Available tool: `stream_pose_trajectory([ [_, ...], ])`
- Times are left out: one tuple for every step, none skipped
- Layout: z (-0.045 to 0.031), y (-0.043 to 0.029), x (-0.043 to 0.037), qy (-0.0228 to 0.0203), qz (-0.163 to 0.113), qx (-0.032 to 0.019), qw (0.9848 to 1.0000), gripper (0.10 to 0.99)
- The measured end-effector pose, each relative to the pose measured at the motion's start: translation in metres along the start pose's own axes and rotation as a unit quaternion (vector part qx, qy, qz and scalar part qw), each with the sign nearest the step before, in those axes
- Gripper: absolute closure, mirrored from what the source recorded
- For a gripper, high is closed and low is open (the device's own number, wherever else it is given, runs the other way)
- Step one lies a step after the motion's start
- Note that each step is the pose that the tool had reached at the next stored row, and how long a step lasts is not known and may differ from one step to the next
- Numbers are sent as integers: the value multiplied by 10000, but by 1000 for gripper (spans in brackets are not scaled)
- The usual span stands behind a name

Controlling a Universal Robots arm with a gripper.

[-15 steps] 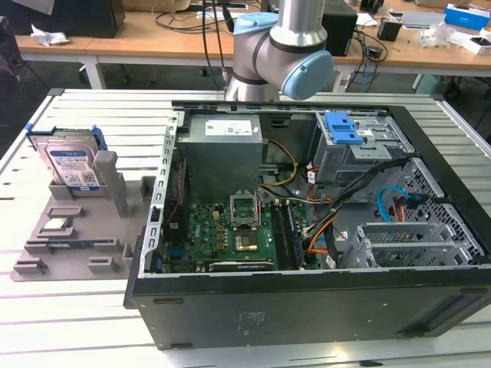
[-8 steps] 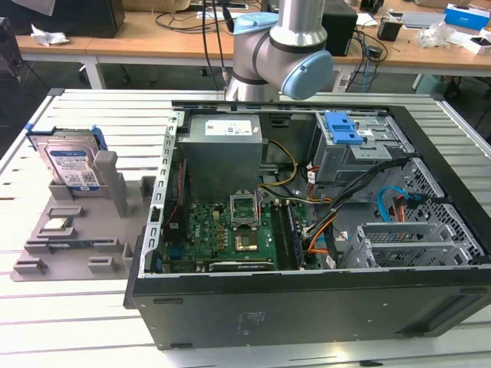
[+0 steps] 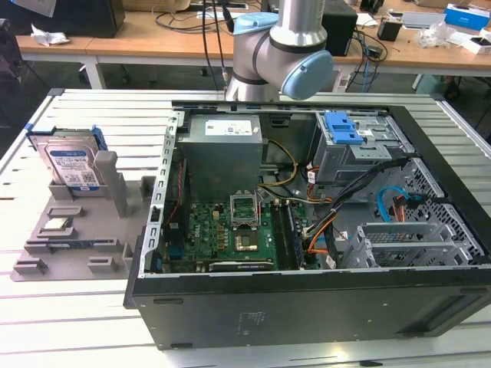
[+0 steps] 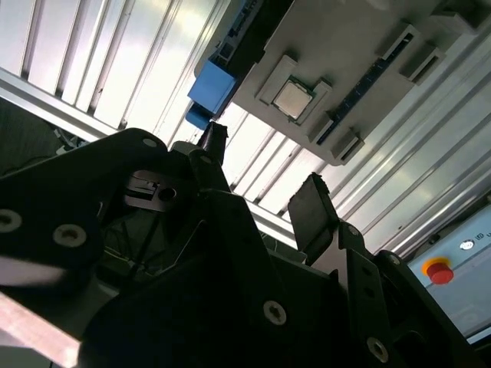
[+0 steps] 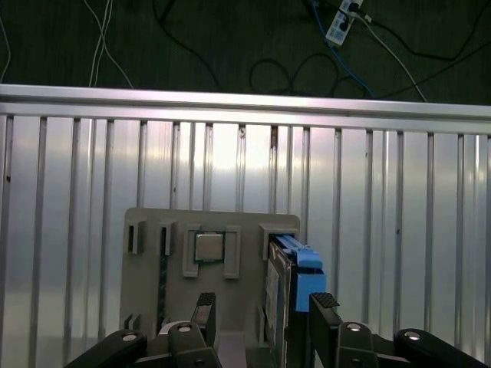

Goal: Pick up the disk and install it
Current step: 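Pick up the disk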

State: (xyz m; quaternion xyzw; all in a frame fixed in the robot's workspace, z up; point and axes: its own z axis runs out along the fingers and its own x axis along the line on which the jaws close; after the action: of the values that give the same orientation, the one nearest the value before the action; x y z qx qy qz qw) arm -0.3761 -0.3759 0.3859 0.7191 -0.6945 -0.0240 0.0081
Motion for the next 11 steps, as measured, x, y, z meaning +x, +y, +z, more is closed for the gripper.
stream_pose_trajectory([
  [3,0,0,0,0,0,10000,486],
  [12,0,0,0,0,1,10000,486],
  [18,-1,0,0,0,0,10000,486],
  [27,-1,1,0,0,0,10000,486],
  [38,-1,1,0,0,0,10000,486],
  [51,-2,1,0,0,0,10000,486],
  [65,-3,1,0,0,0,10000,486],
  [82,-4,2,0,0,0,10000,486],
  [100,-5,2,0,0,0,10000,486],
  [119,-8,1,0,1,0,10000,486],
  [142,-21,-4,0,1,-1,10000,486],
])
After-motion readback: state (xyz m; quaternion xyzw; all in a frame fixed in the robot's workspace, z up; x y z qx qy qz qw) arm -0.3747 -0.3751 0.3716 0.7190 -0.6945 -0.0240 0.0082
